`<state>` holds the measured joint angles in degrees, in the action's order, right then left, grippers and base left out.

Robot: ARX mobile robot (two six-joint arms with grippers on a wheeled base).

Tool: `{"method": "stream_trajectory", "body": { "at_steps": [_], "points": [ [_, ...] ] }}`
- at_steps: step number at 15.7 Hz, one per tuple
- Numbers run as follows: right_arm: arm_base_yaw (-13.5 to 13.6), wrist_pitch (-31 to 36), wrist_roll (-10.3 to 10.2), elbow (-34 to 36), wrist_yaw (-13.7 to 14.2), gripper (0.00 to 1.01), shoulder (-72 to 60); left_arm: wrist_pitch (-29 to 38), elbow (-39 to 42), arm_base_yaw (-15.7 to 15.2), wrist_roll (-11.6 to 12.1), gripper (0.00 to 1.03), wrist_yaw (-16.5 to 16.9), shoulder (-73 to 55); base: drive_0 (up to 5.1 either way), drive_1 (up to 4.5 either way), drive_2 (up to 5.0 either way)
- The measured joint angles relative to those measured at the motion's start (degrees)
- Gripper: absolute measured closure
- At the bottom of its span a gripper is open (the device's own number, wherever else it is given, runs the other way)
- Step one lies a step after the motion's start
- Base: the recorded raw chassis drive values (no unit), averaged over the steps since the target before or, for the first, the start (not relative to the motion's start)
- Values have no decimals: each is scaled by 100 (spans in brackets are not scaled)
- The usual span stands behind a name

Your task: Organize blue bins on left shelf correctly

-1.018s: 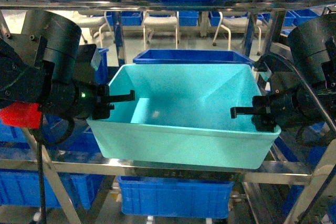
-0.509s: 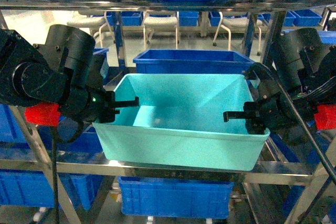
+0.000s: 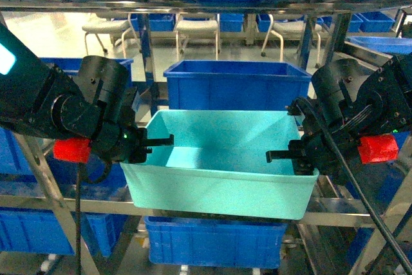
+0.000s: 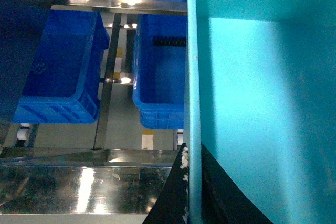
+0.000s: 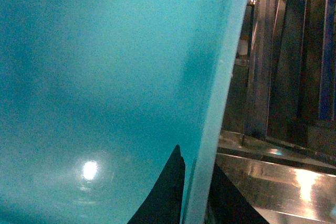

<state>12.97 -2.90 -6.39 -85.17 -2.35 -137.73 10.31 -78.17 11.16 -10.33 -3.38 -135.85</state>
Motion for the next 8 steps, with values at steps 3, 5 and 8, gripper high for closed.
{"method": "stream_trajectory", "body": {
  "at_steps": [3,5,8],
  "points": [
    [-105,-428,39,-605,-59,94,-337,-260,-525,4,4,101,66,-260,0,0,0],
    [-136,-527,304,-678,-98,80,-378,-195,-573,33,20,82,92,-291,0,0,0],
    [-33,-518,562,-678,-164,47,-380,-114,-645,146,22,49,166,-291,0,0,0]
  ]
}}
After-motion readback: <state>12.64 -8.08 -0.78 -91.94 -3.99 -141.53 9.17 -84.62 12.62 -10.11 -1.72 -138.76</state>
